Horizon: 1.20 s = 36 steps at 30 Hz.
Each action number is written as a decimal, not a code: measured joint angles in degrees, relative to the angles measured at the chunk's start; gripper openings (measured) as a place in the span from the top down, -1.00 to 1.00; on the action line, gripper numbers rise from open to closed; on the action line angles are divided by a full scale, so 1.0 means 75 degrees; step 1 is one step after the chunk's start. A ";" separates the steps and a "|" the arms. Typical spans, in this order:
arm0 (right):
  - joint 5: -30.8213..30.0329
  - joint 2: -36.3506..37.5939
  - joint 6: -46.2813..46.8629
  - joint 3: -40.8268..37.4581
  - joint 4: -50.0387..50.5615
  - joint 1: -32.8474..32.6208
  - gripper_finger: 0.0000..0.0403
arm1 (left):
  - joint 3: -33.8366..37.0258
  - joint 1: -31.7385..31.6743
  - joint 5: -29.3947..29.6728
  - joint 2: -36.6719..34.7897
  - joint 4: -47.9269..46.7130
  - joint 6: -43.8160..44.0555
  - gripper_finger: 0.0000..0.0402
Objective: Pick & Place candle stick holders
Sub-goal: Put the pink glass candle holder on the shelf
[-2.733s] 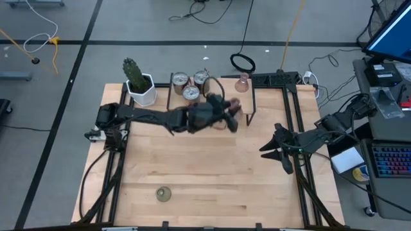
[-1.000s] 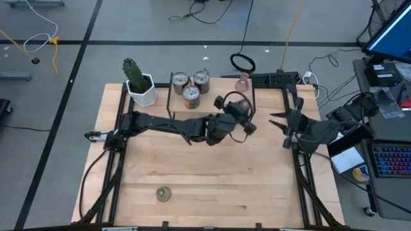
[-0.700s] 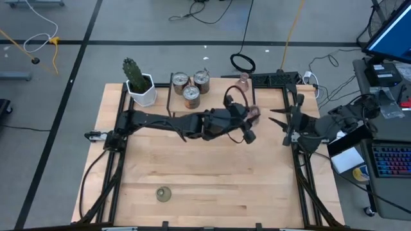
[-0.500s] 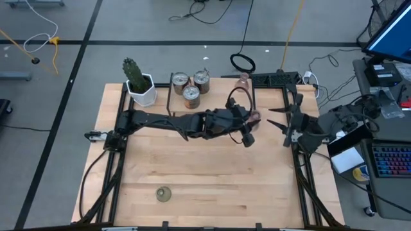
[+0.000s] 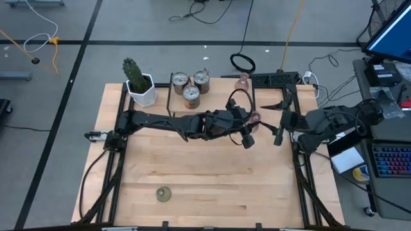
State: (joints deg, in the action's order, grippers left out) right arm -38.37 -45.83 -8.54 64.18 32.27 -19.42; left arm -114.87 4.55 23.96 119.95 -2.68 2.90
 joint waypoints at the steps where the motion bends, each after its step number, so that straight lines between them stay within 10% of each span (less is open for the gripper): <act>1: 0.0158 -0.0029 0.0014 0.0001 -0.0107 0.0103 -0.22 | 0.0000 0.0003 -0.0001 0.0001 -0.0003 0.0000 0.38; 36: 0.3212 -0.0477 0.0728 0.0024 -0.0390 0.2194 -0.15 | -0.0157 0.0162 0.0214 0.0016 0.0042 -0.0751 0.38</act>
State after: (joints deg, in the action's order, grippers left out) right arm -14.28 -49.41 -3.08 64.36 29.35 -2.96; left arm -116.05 5.76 25.56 120.07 -2.37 -2.74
